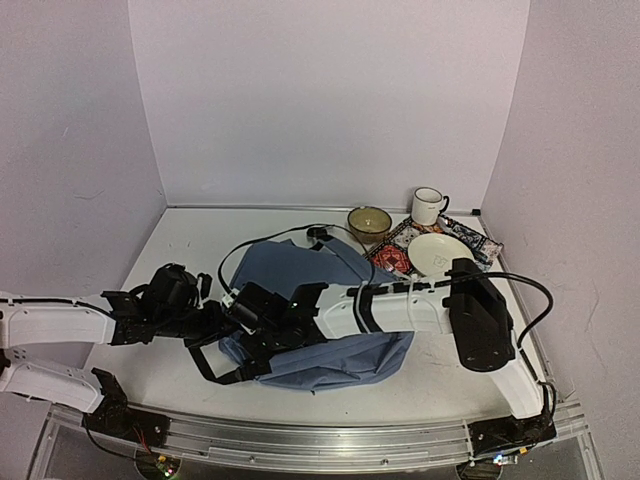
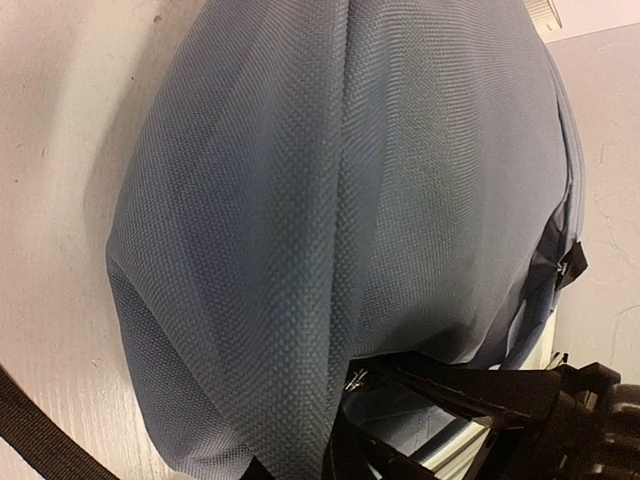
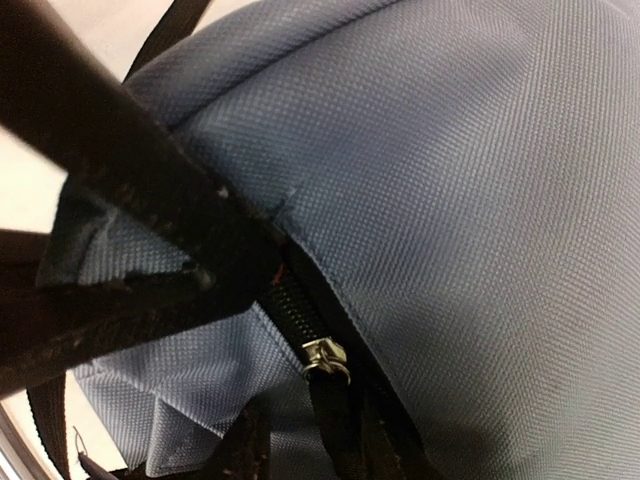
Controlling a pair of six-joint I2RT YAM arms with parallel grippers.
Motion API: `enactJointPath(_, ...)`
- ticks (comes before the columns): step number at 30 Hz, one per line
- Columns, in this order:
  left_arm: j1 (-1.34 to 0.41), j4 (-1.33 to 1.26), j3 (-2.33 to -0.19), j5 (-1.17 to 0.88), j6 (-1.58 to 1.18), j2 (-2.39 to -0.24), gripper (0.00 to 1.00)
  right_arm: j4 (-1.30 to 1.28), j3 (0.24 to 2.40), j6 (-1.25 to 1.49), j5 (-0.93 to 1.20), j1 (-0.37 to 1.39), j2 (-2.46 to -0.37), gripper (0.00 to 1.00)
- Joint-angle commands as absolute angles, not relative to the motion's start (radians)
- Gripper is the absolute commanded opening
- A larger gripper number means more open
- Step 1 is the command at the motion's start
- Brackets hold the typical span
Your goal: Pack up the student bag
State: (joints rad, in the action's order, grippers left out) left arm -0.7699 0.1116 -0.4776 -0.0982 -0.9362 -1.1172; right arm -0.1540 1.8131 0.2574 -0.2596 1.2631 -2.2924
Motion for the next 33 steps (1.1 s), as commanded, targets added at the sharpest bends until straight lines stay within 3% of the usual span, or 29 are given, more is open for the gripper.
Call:
enactJointPath(1, -0.772, 0.003, -0.492, -0.132, -0.937, -1.055, 0.0, -0.164, 1.832, 0.247, -0.302, 1.231, -2.34, 0.25)
enactJointPath(8, -0.771, 0.013, -0.484, -0.105, -0.928, -1.014, 0.0, -0.163, 1.782, 0.236, -0.316, 1.223, -2.299, 0.0)
enactJointPath(33, -0.717, 0.329, -0.622, 0.403, -0.862, -1.087, 0.0, -0.303, 1.357, 0.358, -0.251, 1.224, -1.934, 0.0)
